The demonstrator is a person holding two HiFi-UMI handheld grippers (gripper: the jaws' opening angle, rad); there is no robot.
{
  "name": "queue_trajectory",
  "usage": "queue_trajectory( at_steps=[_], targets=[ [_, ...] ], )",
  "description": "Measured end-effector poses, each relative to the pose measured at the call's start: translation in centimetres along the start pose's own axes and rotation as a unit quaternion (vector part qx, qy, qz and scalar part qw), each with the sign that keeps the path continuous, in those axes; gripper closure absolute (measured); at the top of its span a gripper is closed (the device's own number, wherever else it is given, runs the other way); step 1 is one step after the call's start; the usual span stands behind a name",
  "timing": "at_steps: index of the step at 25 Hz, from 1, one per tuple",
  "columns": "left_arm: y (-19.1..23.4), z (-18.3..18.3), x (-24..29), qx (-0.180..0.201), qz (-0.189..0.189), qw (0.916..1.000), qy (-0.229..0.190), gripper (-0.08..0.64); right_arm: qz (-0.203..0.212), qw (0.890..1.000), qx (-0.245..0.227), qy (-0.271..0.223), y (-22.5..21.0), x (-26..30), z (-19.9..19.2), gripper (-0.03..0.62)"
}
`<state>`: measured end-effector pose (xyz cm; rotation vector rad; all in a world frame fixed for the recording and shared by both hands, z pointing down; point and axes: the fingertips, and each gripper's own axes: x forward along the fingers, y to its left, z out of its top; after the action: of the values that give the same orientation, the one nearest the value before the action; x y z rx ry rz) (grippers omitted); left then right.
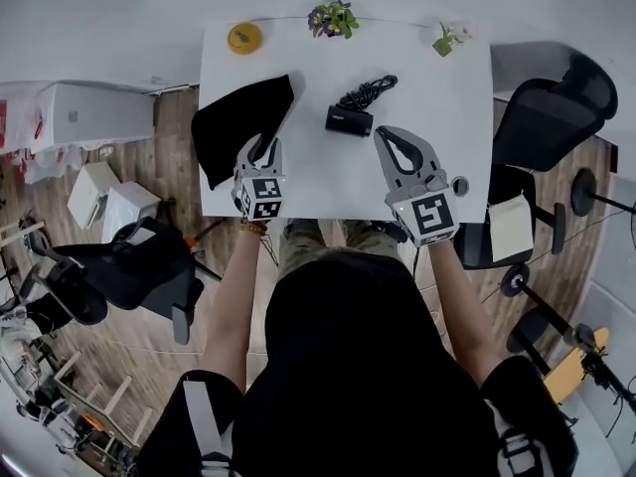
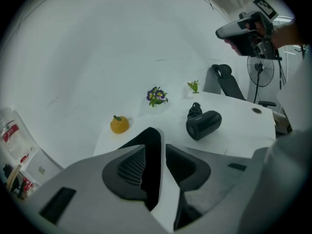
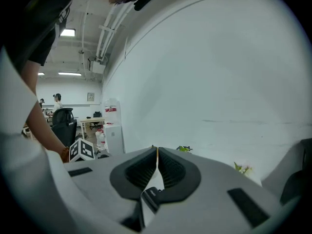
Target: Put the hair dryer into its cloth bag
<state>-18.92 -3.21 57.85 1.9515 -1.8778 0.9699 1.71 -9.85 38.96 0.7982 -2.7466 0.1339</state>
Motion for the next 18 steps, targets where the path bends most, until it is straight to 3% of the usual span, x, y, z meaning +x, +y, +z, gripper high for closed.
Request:
queue_trajectory(
  at_steps=[7,10,18],
  targets=[
    [-0.1,-4.5,4.3,0.01,-0.034,0.9982,0.049,0.43,-0.008,0.999,0.002,0.043,2.0,0.5,-0.9,0.561],
    [-0.1,-5.6,5.3,0.013,-0.047,0.9969,0.062,0.43,-0.009,1.0,0.003,0.021,3.0,1.1,-0.8,0.561],
    [0.3,-6.5,6.0,0.01,-0.056,0.9958,0.072,0.486,-0.009,0.999,0.012,0.034,4.5,2.1,-1.5,0.561]
  ],
)
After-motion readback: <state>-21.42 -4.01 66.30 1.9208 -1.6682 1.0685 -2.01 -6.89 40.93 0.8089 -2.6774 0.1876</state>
